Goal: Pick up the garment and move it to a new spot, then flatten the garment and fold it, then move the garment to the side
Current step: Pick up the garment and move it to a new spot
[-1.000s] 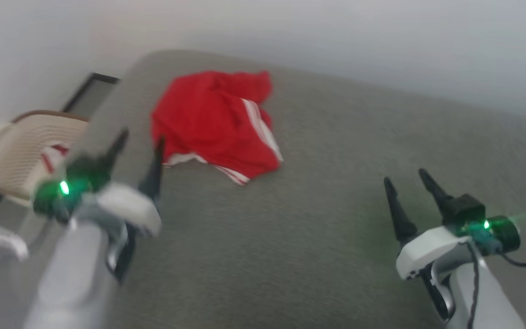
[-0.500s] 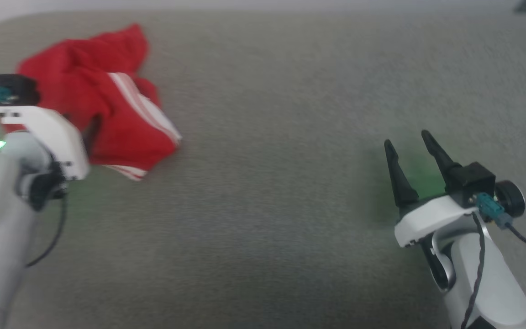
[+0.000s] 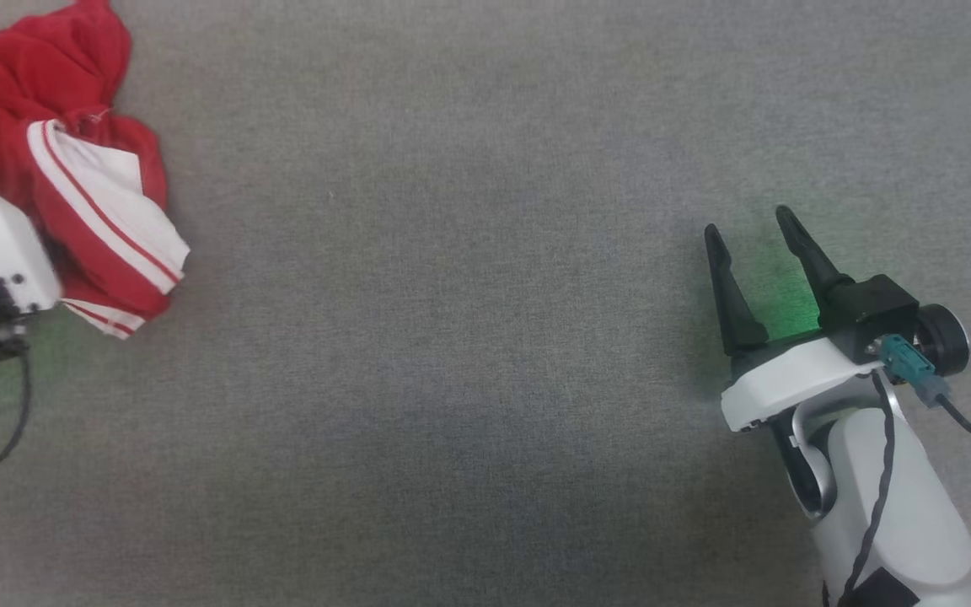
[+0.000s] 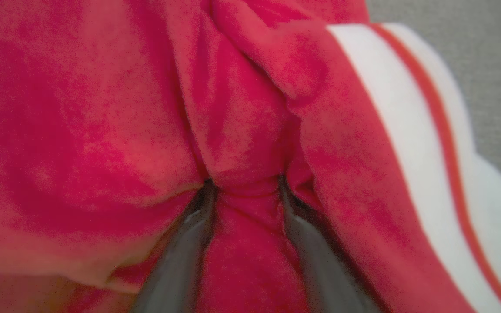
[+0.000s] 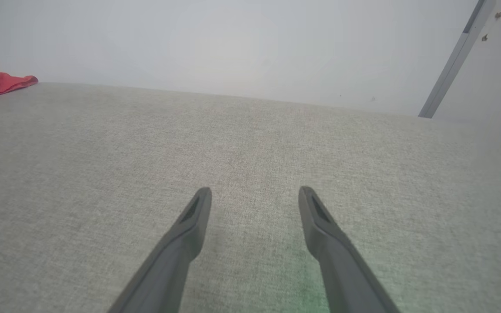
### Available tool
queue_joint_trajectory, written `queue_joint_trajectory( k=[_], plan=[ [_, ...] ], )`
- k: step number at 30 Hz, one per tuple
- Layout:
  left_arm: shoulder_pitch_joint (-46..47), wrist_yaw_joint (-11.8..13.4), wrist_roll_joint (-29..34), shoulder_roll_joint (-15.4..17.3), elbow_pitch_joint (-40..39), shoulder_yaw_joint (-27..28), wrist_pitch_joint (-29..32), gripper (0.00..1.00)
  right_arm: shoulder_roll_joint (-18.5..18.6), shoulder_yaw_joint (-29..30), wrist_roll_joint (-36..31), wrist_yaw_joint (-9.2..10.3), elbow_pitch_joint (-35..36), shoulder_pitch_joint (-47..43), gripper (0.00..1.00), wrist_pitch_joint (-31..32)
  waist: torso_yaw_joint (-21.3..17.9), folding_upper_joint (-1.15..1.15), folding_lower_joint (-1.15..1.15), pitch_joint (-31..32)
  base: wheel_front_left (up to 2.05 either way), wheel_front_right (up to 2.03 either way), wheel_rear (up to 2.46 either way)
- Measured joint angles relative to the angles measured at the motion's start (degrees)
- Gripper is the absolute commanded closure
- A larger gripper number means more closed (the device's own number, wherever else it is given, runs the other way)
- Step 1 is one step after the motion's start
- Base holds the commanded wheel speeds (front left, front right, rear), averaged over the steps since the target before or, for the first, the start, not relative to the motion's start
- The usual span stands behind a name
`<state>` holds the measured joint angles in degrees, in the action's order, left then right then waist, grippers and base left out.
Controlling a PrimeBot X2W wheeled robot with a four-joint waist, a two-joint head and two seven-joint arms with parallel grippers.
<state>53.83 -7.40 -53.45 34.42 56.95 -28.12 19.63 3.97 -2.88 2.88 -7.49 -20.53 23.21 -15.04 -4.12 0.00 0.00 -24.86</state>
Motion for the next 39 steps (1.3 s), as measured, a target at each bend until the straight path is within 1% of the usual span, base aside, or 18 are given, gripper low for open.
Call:
queue_joint_trajectory(
  k=[2, 5, 7, 10, 14, 18, 22, 27, 29, 32, 33, 39],
  plan=[
    [-0.01, 0.01, -0.04, -1.0, -0.13, -0.78, -3.6, 1.0, -0.19, -0.16, 0.01, 0.0, -0.07, -0.02, 0.0, 0.0, 0.18, 0.0, 0.0, 1.01, 0.0, 0.0, 0.0],
    [-0.5, 0.08, -2.32, -2.55, -1.02, -1.37, -6.49, 1.0, -0.31, -0.52, 0.16, 0.0, -0.68, -0.18, 0.0, -0.01, 0.73, 0.0, 0.0, 3.4, 0.0, 0.0, 0.0],
    [-0.43, -0.01, -4.54, -3.8, -2.81, -1.46, -6.98, 1.0, -0.44, -0.67, 0.67, 0.0, -1.01, -0.64, 0.0, 0.0, 1.02, 0.0, 0.0, 5.22, 0.0, 0.0, 0.0],
    [0.7, -0.01, -7.48, -4.25, -6.04, -1.78, -6.98, 1.0, -0.49, -0.94, 1.21, 0.0, -1.47, -1.36, 0.0, -0.01, 1.3, 0.0, 0.0, 8.01, 0.0, 0.0, 0.0],
    [1.88, 0.0, -11.39, -5.54, -12.65, -2.82, -5.58, 1.0, -0.83, -1.13, 2.0, 0.0, -1.56, -2.36, 0.0, 0.0, 0.94, 0.0, 0.0, 10.99, 0.0, 0.0, 0.0],
    [3.1, 0.0, -14.32, -8.03, -20.96, -5.25, -3.37, 1.0, -0.88, -0.65, 3.14, 0.0, -1.47, -3.76, 0.0, -0.01, -1.15, 0.0, 0.0, 12.16, 0.0, 0.0, 0.0],
    [4.15, 0.0, -16.08, -11.85, -26.91, -8.09, -1.01, 1.0, -0.91, -0.79, 5.81, 0.0, -0.98, -4.25, 0.0, 0.0, -4.04, 0.0, 0.0, 12.1, 0.0, 0.0, 0.0],
    [6.06, -0.01, -17.57, -18.61, -30.25, -12.02, 0.21, 1.0, -0.93, -0.77, 9.24, 0.0, -0.2, -4.2, 0.0, -0.01, -8.08, 0.0, 0.0, 10.52, 0.0, 0.0, 0.0],
    [7.03, -0.01, -17.24, -20.33, -29.48, -13.9, 0.18, 1.0, -0.93, -0.51, 10.34, 0.0, -0.03, -4.09, 0.0, 0.0, -9.65, 0.0, 0.0, 9.46, 0.0, 0.0, 0.0],
    [7.32, -0.01, -15.95, -20.56, -25.06, -16.79, 0.1, 1.0, -0.96, -0.64, 11.98, 0.01, 0.23, -3.5, 0.0, -0.01, -12.0, 0.0, 0.0, 7.79, 0.0, 0.0, 0.0],
    [7.3, -0.01, -14.46, -19.73, -21.51, -18.89, 0.11, 1.0, -0.97, -0.69, 12.87, 0.01, 0.32, -3.1, 0.0, 0.0, -13.6, 0.0, 0.0, 6.71, 0.0, 0.0, 0.0],
    [7.99, -0.01, -13.19, -14.9, -13.26, -22.97, 1.34, 1.0, -0.92, -1.14, 15.3, 0.01, 1.2, -2.31, 0.0, -0.01, -17.91, 0.0, 0.0, 3.46, 0.0, 0.0, 0.0]
  ],
)
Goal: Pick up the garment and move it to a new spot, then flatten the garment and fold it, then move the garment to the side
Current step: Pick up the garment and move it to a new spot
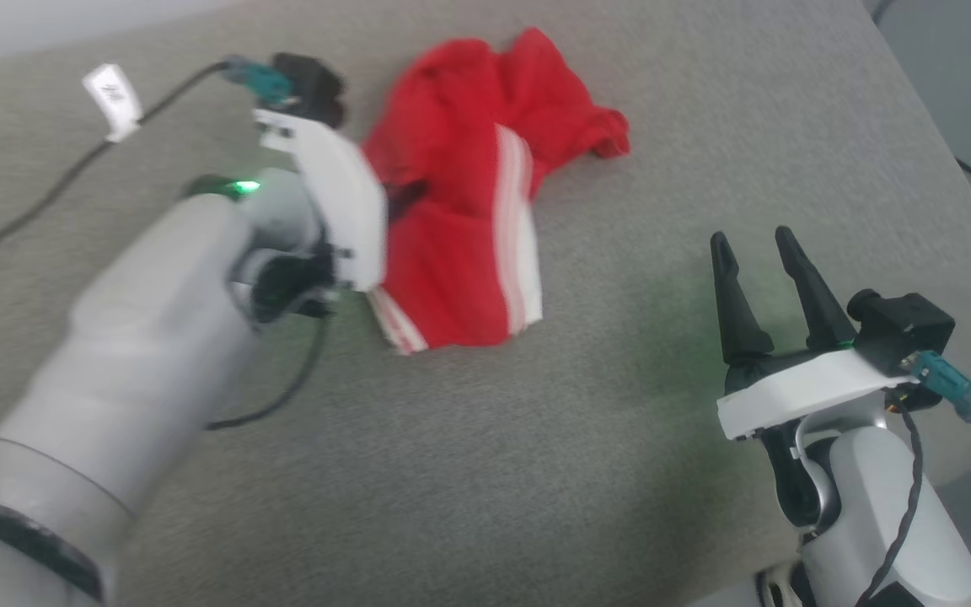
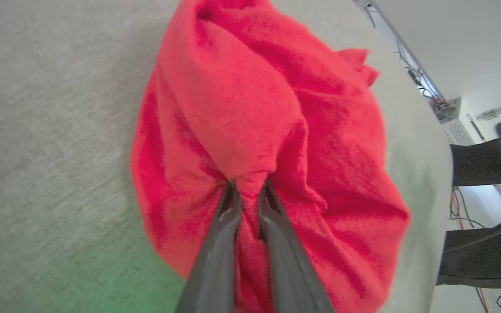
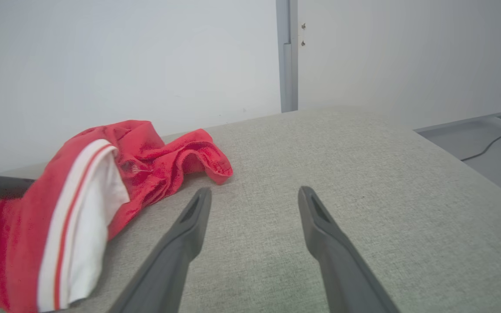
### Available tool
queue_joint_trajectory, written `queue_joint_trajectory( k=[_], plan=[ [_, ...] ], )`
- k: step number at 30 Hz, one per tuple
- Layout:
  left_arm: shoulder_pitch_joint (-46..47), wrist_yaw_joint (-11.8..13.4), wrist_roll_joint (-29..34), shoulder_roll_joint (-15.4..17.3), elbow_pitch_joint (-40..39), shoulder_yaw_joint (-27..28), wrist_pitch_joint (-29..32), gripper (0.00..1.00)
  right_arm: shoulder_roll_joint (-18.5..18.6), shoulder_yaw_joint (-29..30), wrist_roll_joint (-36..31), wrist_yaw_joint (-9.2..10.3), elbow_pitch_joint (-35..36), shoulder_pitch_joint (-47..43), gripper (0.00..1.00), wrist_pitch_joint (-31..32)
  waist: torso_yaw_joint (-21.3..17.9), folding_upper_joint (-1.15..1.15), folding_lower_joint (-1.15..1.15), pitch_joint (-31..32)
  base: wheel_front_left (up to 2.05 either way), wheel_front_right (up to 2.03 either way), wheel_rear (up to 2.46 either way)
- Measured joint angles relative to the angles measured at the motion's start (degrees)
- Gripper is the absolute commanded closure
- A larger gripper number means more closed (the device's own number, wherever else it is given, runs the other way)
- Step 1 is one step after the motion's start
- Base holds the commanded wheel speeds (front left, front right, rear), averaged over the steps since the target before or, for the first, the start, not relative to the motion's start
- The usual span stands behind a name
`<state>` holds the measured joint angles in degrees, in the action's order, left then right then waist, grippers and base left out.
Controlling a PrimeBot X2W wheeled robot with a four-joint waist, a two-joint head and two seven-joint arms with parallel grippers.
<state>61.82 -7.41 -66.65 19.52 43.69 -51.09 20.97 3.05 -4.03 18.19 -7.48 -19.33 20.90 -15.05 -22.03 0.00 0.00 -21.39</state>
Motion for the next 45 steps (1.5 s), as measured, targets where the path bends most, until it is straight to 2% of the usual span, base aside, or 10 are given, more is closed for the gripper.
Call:
queue_joint_trajectory(
  k=[11, 16, 17, 18, 19, 20, 21, 31, 37, 45],
  plan=[
    [9.64, -0.78, 11.29, 6.6, 1.15, -16.84, 3.85, 1.0, -0.05, -1.25, 3.0, 0.0, 1.87, 1.18, 0.0, 0.0, -3.87, 0.0, 0.0, -6.47, 0.0, 0.0, 0.0],
    [10.45, -0.79, 12.71, 6.87, 0.55, -18.95, 1.46, 1.0, -0.05, -1.15, 2.91, 0.0, 1.85, 1.41, 0.0, 0.01, -3.88, 0.0, 0.0, -6.94, 0.0, 0.0, 0.0],
    [10.41, -0.78, 12.69, 6.71, 0.73, -19.39, 0.38, 0.81, -0.05, -1.07, 2.63, 0.0, 1.83, 1.44, 0.0, 0.0, -3.67, 0.0, 0.0, -6.67, 0.0, 0.0, 0.0],
    [10.27, -0.77, 12.49, 6.44, 1.02, -19.75, -0.75, 0.72, -0.07, -0.97, 2.1, 0.0, 1.81, 1.48, 0.0, 0.01, -3.42, 0.0, 0.0, -6.28, 0.0, 0.0, 0.0],
    [9.92, -0.66, 12.15, 6.12, 1.21, -20.06, -2.11, 0.55, -0.07, -0.73, 1.38, 0.0, 1.76, 1.46, 0.0, 0.01, -3.08, 0.0, 0.0, -5.75, 0.0, 0.0, 0.0],
    [9.49, -0.4, 11.51, 5.81, 1.26, -20.3, -3.58, 0.18, -0.07, -0.43, 0.56, 0.0, 1.68, 1.44, 0.0, 0.01, -2.65, 0.0, 0.0, -5.12, 0.0, 0.0, 0.0],
    [9.0, -0.27, 9.96, 5.54, 1.51, -20.36, -5.25, 0.0, -0.1, -0.15, -0.13, 0.0, 1.58, 1.4, 0.0, 0.0, -2.2, 0.0, 0.0, -4.42, 0.0, 0.0, 0.0],
    [2.56, -0.15, -1.68, 3.2, -1.34, -17.85, -21.15, 0.0, -0.11, 2.46, -9.15, -0.01, -0.86, -1.33, 0.0, 0.0, 5.01, 0.0, 0.0, 4.99, 0.0, 0.0, 0.0],
    [-7.11, -0.14, -6.72, 3.49, 0.27, -15.95, -31.43, 0.0, 0.41, 4.05, -12.73, -0.01, -2.44, -3.93, 0.0, 0.01, 10.6, 0.0, 0.0, 10.59, 0.0, 0.0, 0.0],
    [-20.74, -0.14, -8.78, 3.68, 0.7, -8.82, -35.78, 0.0, 3.85, 7.62, -13.26, -0.01, -3.19, -8.89, 0.0, 0.01, 18.85, 0.0, 0.0, 16.12, 0.0, 0.0, 0.0]
  ],
)
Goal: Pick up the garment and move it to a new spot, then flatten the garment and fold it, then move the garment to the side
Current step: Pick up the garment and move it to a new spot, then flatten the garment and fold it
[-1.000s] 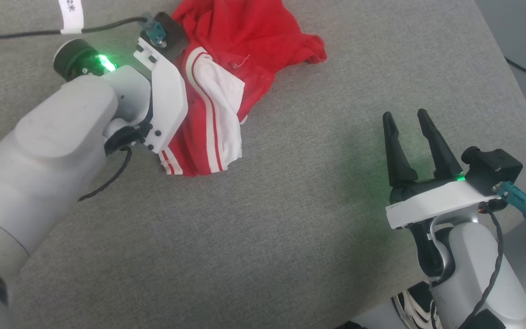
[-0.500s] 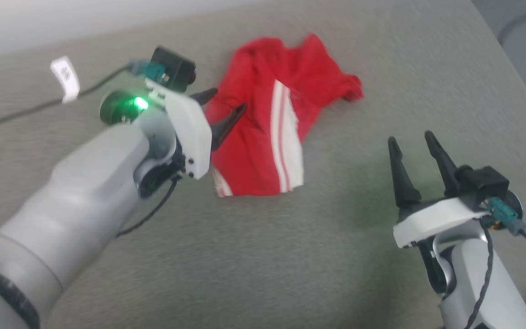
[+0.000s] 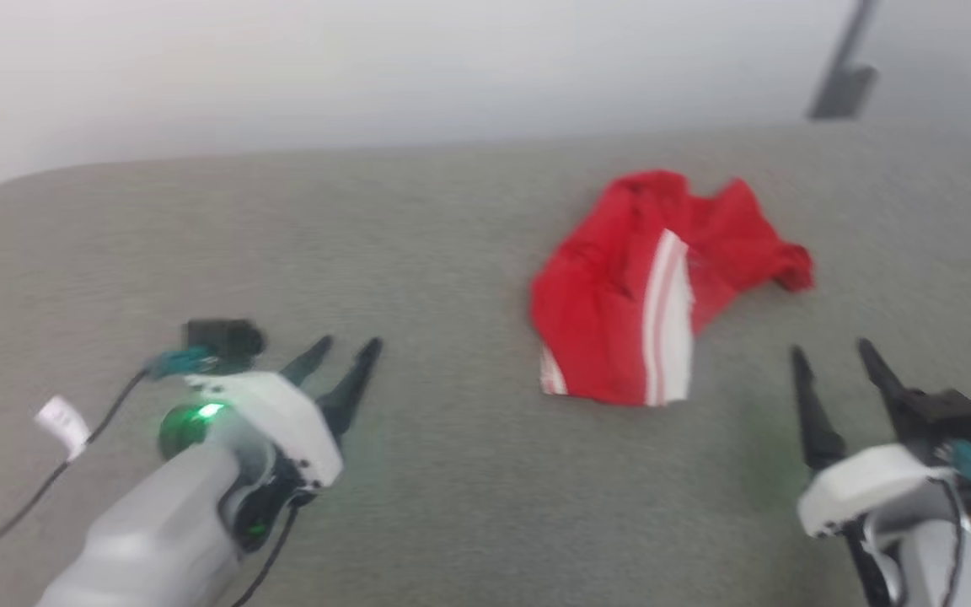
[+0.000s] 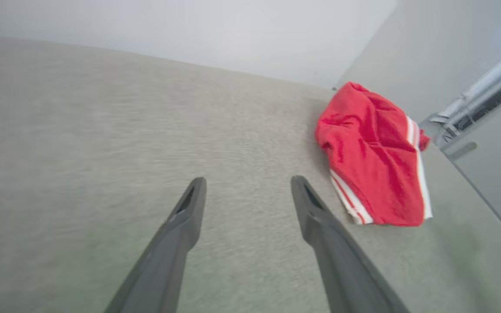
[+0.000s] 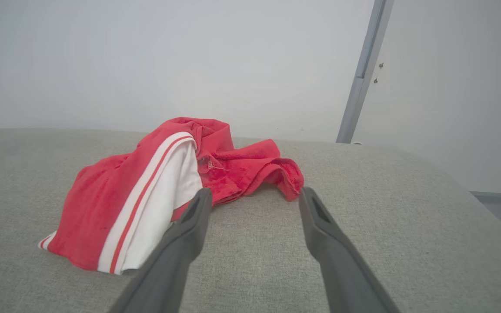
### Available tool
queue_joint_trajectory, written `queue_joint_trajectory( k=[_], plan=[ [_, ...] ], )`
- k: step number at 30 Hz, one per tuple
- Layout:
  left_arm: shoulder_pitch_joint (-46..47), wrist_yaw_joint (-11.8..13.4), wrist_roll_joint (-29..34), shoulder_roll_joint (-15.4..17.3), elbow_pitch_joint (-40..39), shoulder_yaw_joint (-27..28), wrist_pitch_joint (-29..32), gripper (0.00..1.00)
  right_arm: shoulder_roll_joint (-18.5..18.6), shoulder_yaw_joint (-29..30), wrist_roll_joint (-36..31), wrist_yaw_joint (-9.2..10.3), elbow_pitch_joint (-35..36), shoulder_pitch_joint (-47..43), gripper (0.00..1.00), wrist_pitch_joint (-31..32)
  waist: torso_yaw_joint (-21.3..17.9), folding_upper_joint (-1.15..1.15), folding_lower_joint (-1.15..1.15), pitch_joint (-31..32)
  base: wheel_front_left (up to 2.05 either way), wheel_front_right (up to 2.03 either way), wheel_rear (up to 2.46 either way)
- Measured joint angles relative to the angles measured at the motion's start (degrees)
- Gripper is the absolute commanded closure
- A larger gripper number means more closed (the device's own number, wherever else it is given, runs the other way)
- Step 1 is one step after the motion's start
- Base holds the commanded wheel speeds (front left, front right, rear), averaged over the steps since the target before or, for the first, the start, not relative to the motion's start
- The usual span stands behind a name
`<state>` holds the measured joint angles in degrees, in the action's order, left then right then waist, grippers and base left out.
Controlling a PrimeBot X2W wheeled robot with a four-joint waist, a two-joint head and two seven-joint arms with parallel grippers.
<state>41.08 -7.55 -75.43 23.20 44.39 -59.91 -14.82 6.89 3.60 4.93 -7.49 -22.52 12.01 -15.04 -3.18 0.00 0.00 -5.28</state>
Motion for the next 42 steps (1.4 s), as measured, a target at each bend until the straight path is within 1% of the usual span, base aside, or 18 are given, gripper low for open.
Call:
queue_joint_trajectory(
  k=[2, 3, 6, 9, 12, 15, 17, 21, 23, 27, 30, 33, 38, 41, 42],
  plan=[
    [-2.71, 0.0, 2.46, 0.43, -0.45, 5.03, -0.16, 0.0, 0.71, 1.22, 0.14, 0.0, 0.11, -1.1, 0.0, 0.0, 2.13, 0.0, 0.0, 1.04, 0.0, 0.0, 0.0],
    [-4.19, 0.11, 4.92, 0.76, -0.9, 6.83, -0.18, 0.0, 0.98, 1.76, 0.16, 0.0, 0.21, -1.54, 0.0, 0.0, 3.13, 0.0, 0.0, 1.53, 0.0, 0.0, 0.0],
    [-10.29, 0.99, 9.93, 1.1, -2.93, 13.39, -0.16, 0.0, 1.58, 3.07, 0.34, 0.0, 0.55, -3.25, 0.0, 0.0, 5.86, 0.0, 0.0, 2.94, 0.0, 0.0, 0.0],
    [-16.08, 2.0, 14.22, 1.65, -6.01, 20.19, -0.16, 0.0, 2.07, 3.64, 0.38, 0.0, 0.56, -4.72, 0.0, -0.01, 7.57, 0.0, 0.0, 4.49, 0.0, 0.0, 0.0],
    [-21.9, 3.55, 18.92, 2.55, -10.39, 27.99, -0.18, 0.0, 2.68, 4.09, 0.4, 0.0, 0.76, -5.88, 0.0, 0.0, 8.21, 0.0, 0.0, 5.77, 0.0, 0.0, 0.0],
    [-27.57, 5.01, 24.73, 3.08, -15.62, 34.23, -0.16, 0.0, 2.86, 5.05, 0.4, 0.0, 1.08, -6.92, 0.0, -0.01, 7.96, 0.0, 0.0, 6.42, 0.0, 0.0, 0.0],
    [-31.04, 6.23, 29.5, 2.93, -19.38, 37.85, -0.16, 0.0, 3.07, 5.93, 0.42, 0.0, 1.4, -7.58, 0.0, 0.0, 7.58, 0.0, 0.0, 6.76, 0.0, 0.0, 0.0],
    [-36.99, 7.53, 37.87, 2.04, -26.01, 44.59, -0.16, 0.0, 3.1, 7.21, 0.58, 0.0, 2.43, -7.99, 0.0, 0.0, 6.64, 0.0, 0.0, 7.19, 0.0, 0.0, 0.0],
    [-39.41, 8.27, 42.85, 1.48, -28.89, 47.14, -0.16, 0.0, 3.07, 7.67, 0.57, 0.0, 3.21, -7.97, 0.0, 0.0, 6.12, 0.0, 0.0, 7.24, 0.0, 0.0, 0.0],
    [-43.02, 8.29, 50.59, -0.93, -33.2, 51.11, -0.18, 0.0, 2.79, 7.87, 0.65, 0.0, 4.26, -7.81, 0.0, -0.01, 5.43, 0.0, 0.0, 7.04, 0.0, 0.0, 0.0],
    [-45.03, 7.58, 52.95, -3.26, -33.22, 53.2, -0.16, 0.0, 2.46, 7.78, 0.65, 0.0, 4.23, -7.67, 0.0, -0.01, 5.16, 0.0, 0.0, 6.68, 0.0, 0.0, 0.0],
    [-45.45, 6.16, 54.72, -4.9, -33.11, 55.27, -0.18, 0.0, 2.33, 7.7, 0.64, 0.0, 4.08, -7.66, 0.0, 0.0, 5.09, 0.0, 0.0, 6.5, 0.0, 0.0, 0.0],
    [-45.53, 4.22, 57.21, -6.45, -32.92, 57.88, -0.18, 0.0, 2.01, 7.54, 0.54, 0.0, 3.93, -7.55, 0.0, -0.01, 4.95, 0.0, 0.0, 6.4, 0.0, 0.0, 0.0],
    [-45.51, 3.28, 58.35, -7.37, -32.92, 58.57, -0.18, 0.0, 1.83, 7.28, 0.45, 0.0, 3.77, -7.19, 0.0, -0.01, 4.79, 0.0, 0.0, 6.45, 0.0, 0.0, 0.0],
    [-45.11, 2.63, 58.91, -7.81, -33.06, 58.29, -0.16, 0.0, 1.77, 7.01, 0.45, 0.0, 3.67, -6.97, 0.0, 0.0, 4.53, 0.0, 0.0, 6.43, 0.0, 0.0, 0.0]
  ],
)
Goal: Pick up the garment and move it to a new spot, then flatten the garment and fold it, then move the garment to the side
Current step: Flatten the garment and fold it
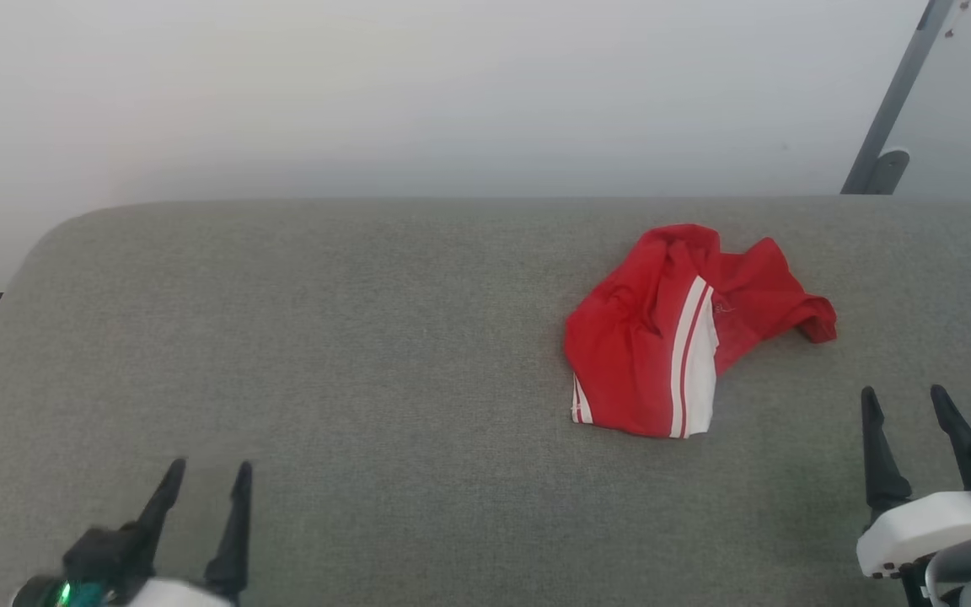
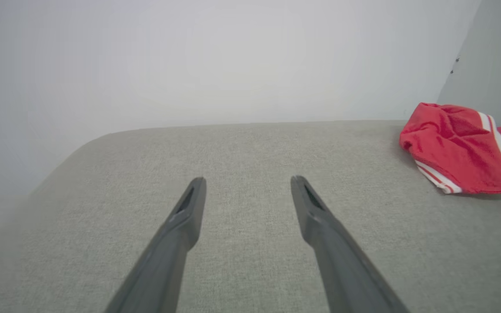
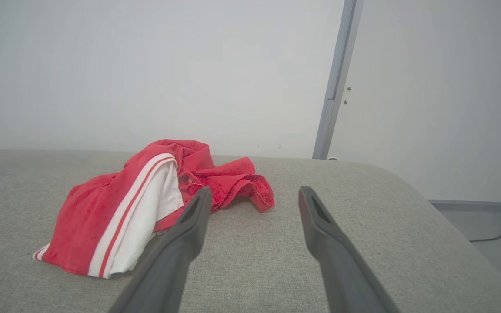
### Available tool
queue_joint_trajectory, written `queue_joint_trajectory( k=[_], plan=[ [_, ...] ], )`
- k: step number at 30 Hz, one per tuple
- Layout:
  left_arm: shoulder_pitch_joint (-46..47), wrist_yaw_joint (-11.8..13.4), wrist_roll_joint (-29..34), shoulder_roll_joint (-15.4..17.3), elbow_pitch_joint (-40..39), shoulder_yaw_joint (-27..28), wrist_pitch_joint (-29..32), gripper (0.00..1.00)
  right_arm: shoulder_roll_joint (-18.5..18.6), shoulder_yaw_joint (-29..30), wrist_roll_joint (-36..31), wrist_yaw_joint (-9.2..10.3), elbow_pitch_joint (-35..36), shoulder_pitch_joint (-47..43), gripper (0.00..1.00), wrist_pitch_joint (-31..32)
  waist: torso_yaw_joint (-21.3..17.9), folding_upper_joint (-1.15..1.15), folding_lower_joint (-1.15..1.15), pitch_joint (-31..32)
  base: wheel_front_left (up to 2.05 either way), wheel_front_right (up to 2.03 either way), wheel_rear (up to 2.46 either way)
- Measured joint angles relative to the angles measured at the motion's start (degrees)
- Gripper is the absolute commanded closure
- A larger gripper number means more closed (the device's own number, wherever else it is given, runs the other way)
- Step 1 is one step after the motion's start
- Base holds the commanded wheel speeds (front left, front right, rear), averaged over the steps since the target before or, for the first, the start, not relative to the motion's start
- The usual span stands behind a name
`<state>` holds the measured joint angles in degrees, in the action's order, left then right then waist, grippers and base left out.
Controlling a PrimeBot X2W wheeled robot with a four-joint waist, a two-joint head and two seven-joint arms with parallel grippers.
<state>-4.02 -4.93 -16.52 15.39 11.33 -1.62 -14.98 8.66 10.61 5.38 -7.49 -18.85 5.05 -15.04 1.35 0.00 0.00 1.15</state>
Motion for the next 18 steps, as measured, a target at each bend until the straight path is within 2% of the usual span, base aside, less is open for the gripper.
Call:
queue_joint_trajectory(
  k=[2, 6, 8, 10, 12, 16, 18],
  plan=[
    [3.02, -0.94, 0.46, 0.01, -0.22, -1.49, 0.0, 0.0, -0.11, -0.18, 0.01, 0.0, -0.1, 0.3, 0.0, 0.0, -0.28, 0.0, 0.0, -0.19, 0.0, 0.0, 0.0],
    [14.07, -2.16, 1.23, 0.62, -0.11, -8.47, 1.63, 0.0, -0.67, -0.7, 0.14, 0.0, 0.03, 2.07, 0.0, 0.0, -1.5, 0.0, 0.0, -0.78, 0.0, 0.0, 0.0],
    [20.85, -2.42, -0.15, 0.75, 0.7, -13.68, 6.26, 0.0, -1.21, -0.87, 0.24, 0.0, 0.31, 2.9, 0.0, 0.0, -2.37, 0.0, 0.0, -1.42, 0.0, 0.0, 0.0],
    [28.35, -2.43, -2.47, 1.36, 1.2, -22.16, 11.23, 0.0, -1.49, -1.01, 0.38, 0.0, 0.52, 4.04, 0.0, 0.0, -3.17, 0.0, 0.0, -2.75, 0.0, 0.0, 0.0],
    [36.02, -2.49, -7.2, 1.58, 2.75, -29.81, 17.0, 0.0, -1.99, -1.45, 0.51, 0.0, 0.67, 5.49, 0.0, -0.01, -4.23, 0.0, 0.0, -4.25, 0.0, 0.0, 0.0],
    [47.88, -2.48, -20.5, 0.4, 4.93, -43.18, 28.49, 0.0, -2.92, -1.88, 1.05, 0.0, 0.81, 8.11, 0.0, 0.0, -6.9, 0.0, 0.0, -7.58, 0.0, 0.0, 0.0],
    [52.26, -2.55, -26.29, -0.14, 5.84, -48.32, 33.3, 0.0, -3.53, -1.97, 1.29, 0.0, 0.98, 9.11, 0.0, 0.0, -8.47, 0.0, 0.0, -9.38, 0.0, 0.0, 0.0]
  ],
)
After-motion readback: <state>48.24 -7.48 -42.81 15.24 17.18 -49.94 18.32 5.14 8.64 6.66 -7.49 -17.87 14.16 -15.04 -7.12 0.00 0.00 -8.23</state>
